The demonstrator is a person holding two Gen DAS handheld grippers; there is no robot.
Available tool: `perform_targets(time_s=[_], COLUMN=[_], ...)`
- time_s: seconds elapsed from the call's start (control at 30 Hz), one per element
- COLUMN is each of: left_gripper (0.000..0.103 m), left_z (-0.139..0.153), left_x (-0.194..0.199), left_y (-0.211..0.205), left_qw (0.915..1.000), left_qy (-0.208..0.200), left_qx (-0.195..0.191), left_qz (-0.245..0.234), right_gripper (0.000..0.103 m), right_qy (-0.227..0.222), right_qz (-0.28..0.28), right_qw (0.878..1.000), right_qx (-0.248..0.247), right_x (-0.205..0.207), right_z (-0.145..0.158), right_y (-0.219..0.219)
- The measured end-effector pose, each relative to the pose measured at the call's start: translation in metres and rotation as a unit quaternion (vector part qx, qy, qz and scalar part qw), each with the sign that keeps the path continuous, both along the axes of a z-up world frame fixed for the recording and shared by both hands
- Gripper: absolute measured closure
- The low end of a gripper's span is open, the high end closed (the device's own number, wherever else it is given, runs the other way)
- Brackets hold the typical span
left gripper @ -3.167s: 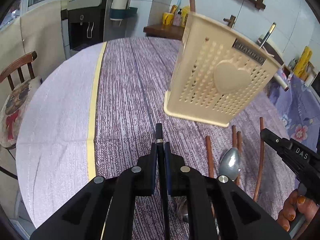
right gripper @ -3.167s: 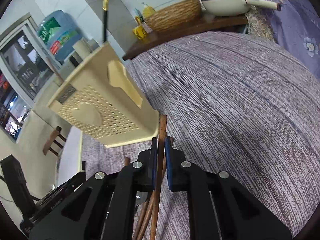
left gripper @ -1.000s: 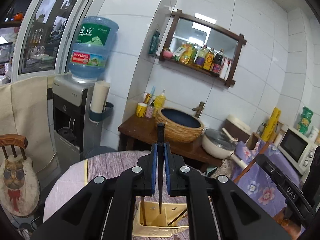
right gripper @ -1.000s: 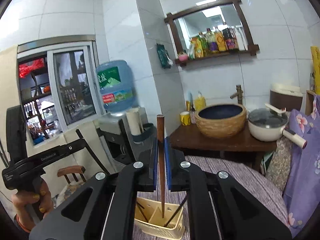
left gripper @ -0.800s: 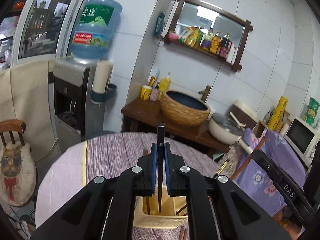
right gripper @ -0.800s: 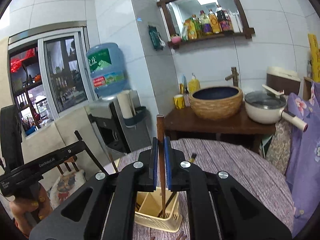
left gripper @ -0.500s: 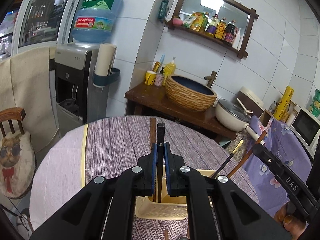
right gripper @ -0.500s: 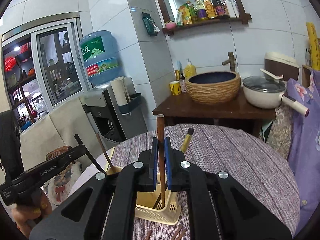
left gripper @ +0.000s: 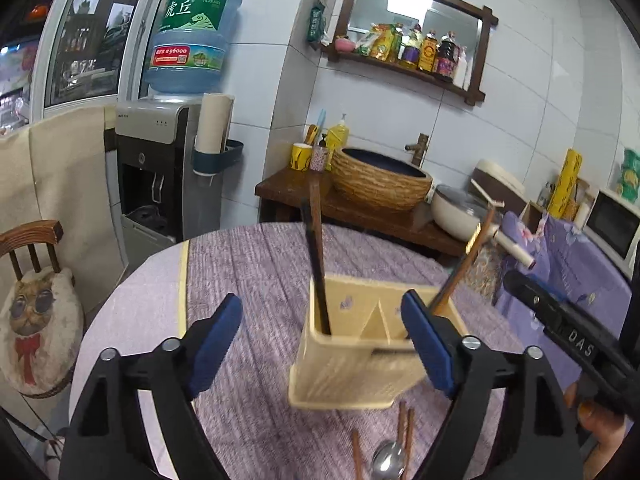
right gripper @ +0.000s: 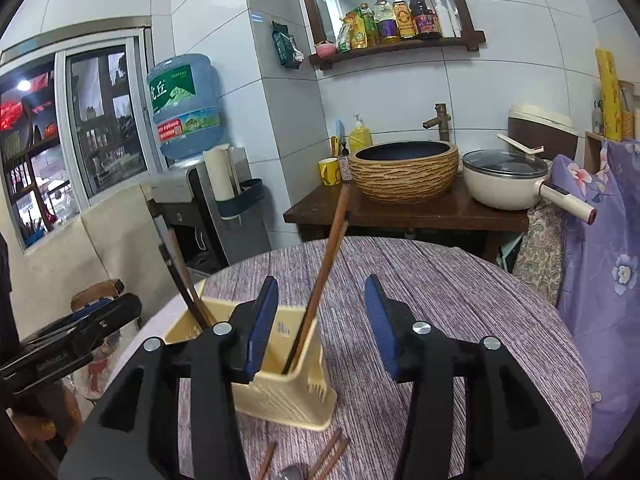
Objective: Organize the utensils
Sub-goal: 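Lower the left tool onto a large steel spoon and grasp its handle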
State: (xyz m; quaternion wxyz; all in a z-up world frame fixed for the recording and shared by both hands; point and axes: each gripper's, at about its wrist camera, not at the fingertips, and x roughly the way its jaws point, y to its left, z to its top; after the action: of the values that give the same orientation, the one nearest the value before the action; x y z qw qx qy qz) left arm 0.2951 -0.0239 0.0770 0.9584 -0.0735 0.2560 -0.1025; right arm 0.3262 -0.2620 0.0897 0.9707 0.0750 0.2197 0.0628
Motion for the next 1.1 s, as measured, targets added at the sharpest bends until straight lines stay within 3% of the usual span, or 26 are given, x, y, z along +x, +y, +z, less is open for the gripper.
perform_targets(time_s=[0.2,0.3,0.43,0.57,0.73,0.93,1.1], left_gripper=[0.019,0.023,0.029,0.030,0.031,0.040,0.043], left_z=[-0.047,-0.074,-0.099,-0.117,-0.131,-0.145,-0.145], left_x=[-0.026,-0.038,-0.058,-0.071,-0.076,-0.072,-0.073], left_y=[0.008,0.009,0.002,-0.014,-0.028,-0.039,-0.043], left_qw=[0.9975,0.9931,0.9885,0.9836,0.9802,0.9767,0.9763], left_qy=[0.063,0.112,0.143,0.161,0.175,0.192,0.194], left_qx=[0.030,0.032,0.046,0.078,0.087,0.091,0.094], left_qz=[0.008,-0.002,-0.011,-0.025,-0.033,-0.029,-0.019], right_gripper=[0.048,0.047,0.047,0.047,0.047,0.047,0.047], right_qy=[0.055,0.080,0.106,0.125,0.136,0.139,0.145], right_qz=[-0.004,-0.008,-0.017,-0.031,-0.034,-0.037,-0.039], right_qw=[0.998,0.996,0.994,0.991,0.990,0.989,0.988], right_qx=[-0.022,-0.028,-0.032,-0.032,-0.029,-0.028,-0.031], right_x=[-0.032,-0.048,-0.065,-0.075,-0.086,-0.093,-0.093], right_z=[-0.046,-0.072,-0.098,-0.113,-0.125,-0.129,-0.131], right_y=[0.004,0.005,0.005,0.002,-0.002,-0.003,-0.002])
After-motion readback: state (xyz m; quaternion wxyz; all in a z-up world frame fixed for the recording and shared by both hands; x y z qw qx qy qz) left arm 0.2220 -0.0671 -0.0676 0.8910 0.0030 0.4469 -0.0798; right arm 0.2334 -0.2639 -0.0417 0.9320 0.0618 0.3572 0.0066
